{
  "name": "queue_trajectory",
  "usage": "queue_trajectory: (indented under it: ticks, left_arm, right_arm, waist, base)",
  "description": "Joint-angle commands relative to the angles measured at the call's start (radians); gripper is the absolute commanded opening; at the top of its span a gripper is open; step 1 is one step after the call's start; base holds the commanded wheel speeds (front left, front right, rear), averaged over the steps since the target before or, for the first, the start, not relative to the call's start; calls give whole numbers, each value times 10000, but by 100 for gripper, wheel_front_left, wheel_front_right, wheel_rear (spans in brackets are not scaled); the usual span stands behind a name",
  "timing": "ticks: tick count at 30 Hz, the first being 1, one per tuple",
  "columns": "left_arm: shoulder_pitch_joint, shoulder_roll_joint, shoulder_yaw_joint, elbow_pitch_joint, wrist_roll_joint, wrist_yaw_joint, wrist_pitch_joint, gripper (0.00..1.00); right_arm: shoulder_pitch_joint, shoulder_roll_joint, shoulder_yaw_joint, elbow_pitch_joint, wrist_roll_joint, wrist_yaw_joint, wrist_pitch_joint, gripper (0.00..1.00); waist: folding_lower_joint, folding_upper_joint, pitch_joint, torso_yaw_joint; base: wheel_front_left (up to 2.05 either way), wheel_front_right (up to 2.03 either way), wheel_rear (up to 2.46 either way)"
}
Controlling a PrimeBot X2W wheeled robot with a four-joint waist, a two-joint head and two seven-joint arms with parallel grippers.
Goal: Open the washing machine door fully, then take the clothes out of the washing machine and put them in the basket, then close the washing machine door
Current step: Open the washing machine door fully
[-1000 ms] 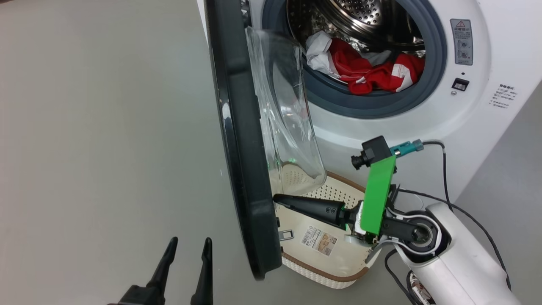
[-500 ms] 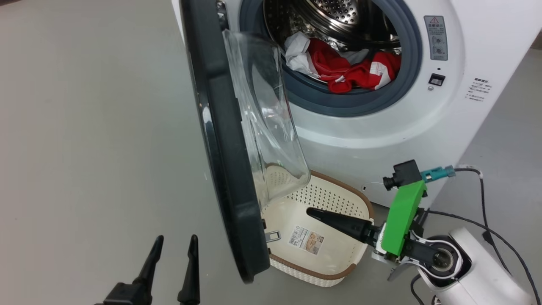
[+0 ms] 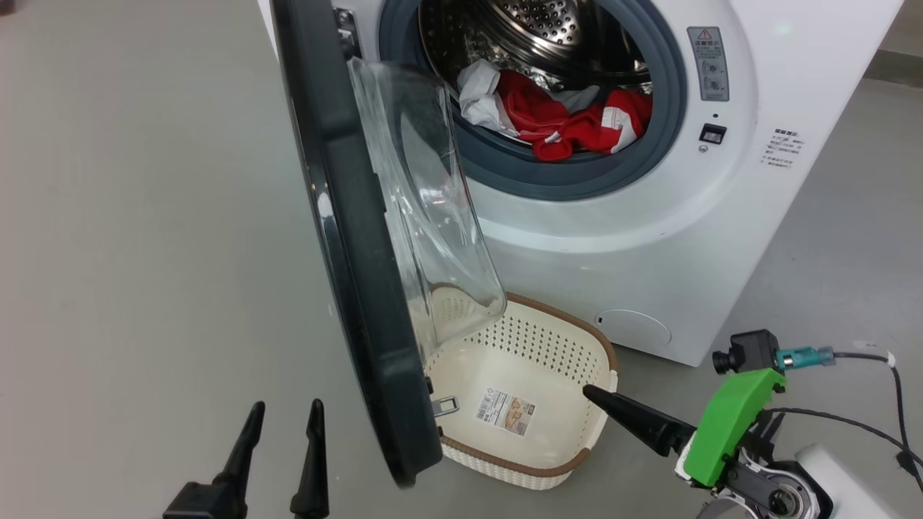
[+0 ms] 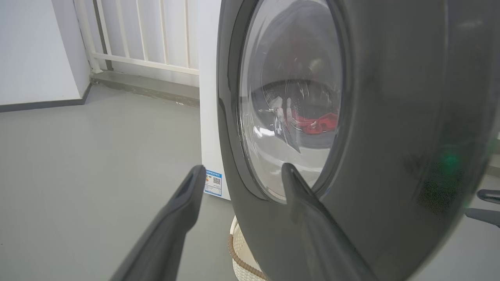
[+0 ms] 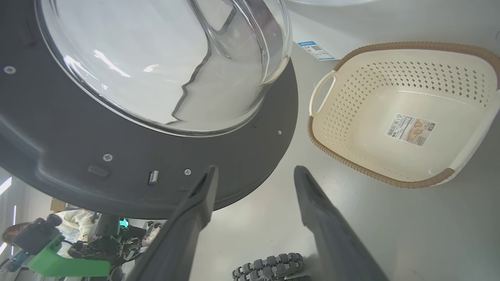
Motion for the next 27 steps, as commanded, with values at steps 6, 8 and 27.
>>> queue_trajectory:
  ticks: [6,8,27]
  left_arm:
    - [-82,64,476,-178,158,-75,-80,100]
    - [-48,64,499,-176,150,-77,-80,100]
    - [143,64,593,-101,106,-68,-80,100]
  right_arm:
    - [290,-607,740,-71,-632,75,-1448,100]
    - [348,-782,1035,30,-797,75,-1837,100]
    - [-218,-2037,3776,1077,-2443,75,-6233,100]
  waist:
    - [0,0,-88,-169]
    - [0,0,-120,-204]
    - [0,0,-132,-464]
  base:
    - [0,0,0]
    - [0,0,0]
    - [0,0,0]
